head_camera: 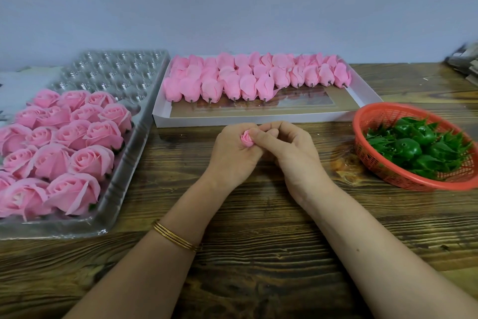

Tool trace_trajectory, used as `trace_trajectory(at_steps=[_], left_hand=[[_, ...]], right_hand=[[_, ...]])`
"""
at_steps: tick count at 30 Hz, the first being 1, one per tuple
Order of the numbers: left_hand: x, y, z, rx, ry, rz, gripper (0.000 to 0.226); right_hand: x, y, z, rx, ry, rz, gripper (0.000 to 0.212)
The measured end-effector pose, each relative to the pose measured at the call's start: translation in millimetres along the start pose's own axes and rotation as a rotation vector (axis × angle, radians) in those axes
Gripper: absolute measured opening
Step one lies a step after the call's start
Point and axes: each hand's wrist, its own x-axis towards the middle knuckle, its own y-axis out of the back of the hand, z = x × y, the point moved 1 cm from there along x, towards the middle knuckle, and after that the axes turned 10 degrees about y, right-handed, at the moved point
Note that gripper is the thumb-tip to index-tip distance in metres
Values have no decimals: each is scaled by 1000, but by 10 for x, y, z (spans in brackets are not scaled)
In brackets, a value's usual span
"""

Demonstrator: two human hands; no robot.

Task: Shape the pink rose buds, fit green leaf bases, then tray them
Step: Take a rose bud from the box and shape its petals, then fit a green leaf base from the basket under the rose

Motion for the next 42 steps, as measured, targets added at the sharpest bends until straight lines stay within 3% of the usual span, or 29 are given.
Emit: trace_trajectory(at_steps=[6, 10, 13, 17, 21, 26, 31, 36, 42], left_hand=[[-8, -1, 20, -16, 39, 12, 36], [-9, 2, 46, -60, 93, 32, 40], [0, 23, 43, -74, 129, 50, 39], [8, 36, 32, -106, 214, 71, 36], [3, 42, 43, -143, 237, 75, 30], [-8, 38, 57, -155, 244, 74, 25], [-11, 42, 55, -160, 257, 78, 26], [-1, 49, 39, -157, 262, 87, 25], [5, 54, 35, -162, 269, 101, 30]], right_hand=[[9, 2, -96, -85, 61, 13, 29], [58, 82, -202, -194, 156, 90, 10], [99, 188, -288, -241, 224, 116, 13], [174, 486, -449, -473, 354, 191, 23], [234, 881, -569, -748, 381, 302, 16], [229, 1176, -629, -1126, 311, 353, 11], [245, 1266, -600, -1311, 166, 287, 12], [252, 1295, -573, -1390, 83, 225, 7], [271, 1320, -514, -1383, -3, 100, 16]])
